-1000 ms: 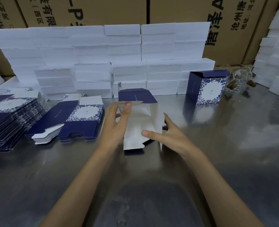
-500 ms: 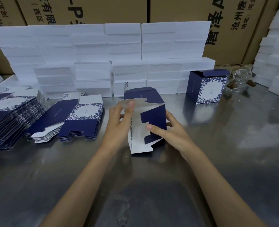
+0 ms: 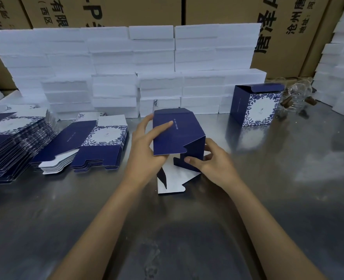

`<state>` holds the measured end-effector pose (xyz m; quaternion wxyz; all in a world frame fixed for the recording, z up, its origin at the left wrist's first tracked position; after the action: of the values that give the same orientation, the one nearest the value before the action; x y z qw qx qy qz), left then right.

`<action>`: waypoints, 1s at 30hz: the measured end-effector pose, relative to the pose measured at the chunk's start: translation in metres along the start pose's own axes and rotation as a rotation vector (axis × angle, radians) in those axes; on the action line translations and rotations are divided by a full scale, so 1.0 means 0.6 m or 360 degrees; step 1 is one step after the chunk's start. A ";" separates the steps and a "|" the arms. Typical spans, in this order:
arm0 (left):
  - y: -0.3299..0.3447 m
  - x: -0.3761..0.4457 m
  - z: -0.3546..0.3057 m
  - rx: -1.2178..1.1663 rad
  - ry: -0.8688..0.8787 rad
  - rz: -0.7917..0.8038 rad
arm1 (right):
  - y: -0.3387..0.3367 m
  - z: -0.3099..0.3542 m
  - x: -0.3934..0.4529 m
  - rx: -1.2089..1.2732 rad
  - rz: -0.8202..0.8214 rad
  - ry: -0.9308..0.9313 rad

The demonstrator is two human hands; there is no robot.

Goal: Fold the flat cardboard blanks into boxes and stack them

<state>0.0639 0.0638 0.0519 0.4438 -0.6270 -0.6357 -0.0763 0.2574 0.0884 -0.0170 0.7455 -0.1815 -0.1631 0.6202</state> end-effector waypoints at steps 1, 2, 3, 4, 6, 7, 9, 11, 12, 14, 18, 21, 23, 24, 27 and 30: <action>-0.002 0.001 -0.002 -0.0007 0.0012 0.0028 | 0.000 -0.001 0.001 -0.0009 0.0038 0.0004; -0.004 0.000 -0.004 -0.0026 0.0015 0.0047 | 0.000 -0.001 0.001 -0.0025 0.0071 0.0013; -0.005 0.000 -0.006 -0.0048 0.0011 0.0058 | -0.001 -0.003 0.002 -0.0057 0.0094 0.0027; -0.006 -0.001 -0.007 -0.0060 0.0007 0.0067 | -0.003 -0.005 0.003 -0.0120 0.0102 0.0045; -0.006 -0.001 -0.012 -0.0058 0.0011 0.0078 | -0.009 -0.011 0.007 -0.0321 0.0094 0.0080; -0.006 0.000 -0.013 -0.0062 0.0010 0.0078 | -0.011 -0.014 0.008 -0.0412 0.0099 0.0097; -0.006 0.002 -0.014 -0.0078 -0.0001 0.0078 | -0.010 -0.018 0.008 -0.0490 0.0136 0.0119; -0.005 0.002 -0.014 -0.0092 -0.0028 0.0086 | -0.005 -0.017 0.006 -0.0507 0.0178 0.0094; -0.005 0.002 -0.013 -0.0107 -0.0045 0.0085 | -0.002 -0.015 0.005 -0.0505 0.0196 0.0081; -0.005 0.002 -0.013 -0.0146 -0.0065 0.0077 | 0.002 -0.011 0.001 -0.0483 0.0227 0.0056; -0.006 0.002 -0.016 -0.0172 -0.0066 0.0070 | 0.005 -0.006 -0.003 -0.0471 0.0229 0.0015; -0.004 0.001 -0.015 -0.0185 -0.0071 0.0075 | -0.002 -0.003 -0.002 -0.0496 0.0208 0.0010; -0.004 0.001 -0.013 -0.0202 -0.0087 0.0072 | -0.012 0.003 0.000 -0.0450 0.0137 -0.0019; -0.004 0.001 -0.012 -0.0205 -0.0089 0.0074 | -0.016 0.008 0.000 -0.0416 0.0104 -0.0050; -0.004 0.002 -0.016 -0.0192 -0.0073 0.0090 | -0.016 0.013 -0.002 -0.0385 0.0077 -0.0117; -0.003 0.002 -0.016 -0.0213 -0.0085 0.0091 | -0.019 0.015 -0.004 -0.0394 0.0059 -0.0116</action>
<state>0.0669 0.0578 0.0591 0.3858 -0.6750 -0.6225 -0.0892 0.2625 0.0849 -0.0035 0.6994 -0.2524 -0.2621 0.6152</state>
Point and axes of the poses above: each hand's wrist, its own x-axis towards the middle knuckle, its own y-axis out of the palm, z = x × y, the point moved 8 cm from there along x, towards the middle knuckle, and after that the axes turned 13 degrees about y, right-handed, at the moved point
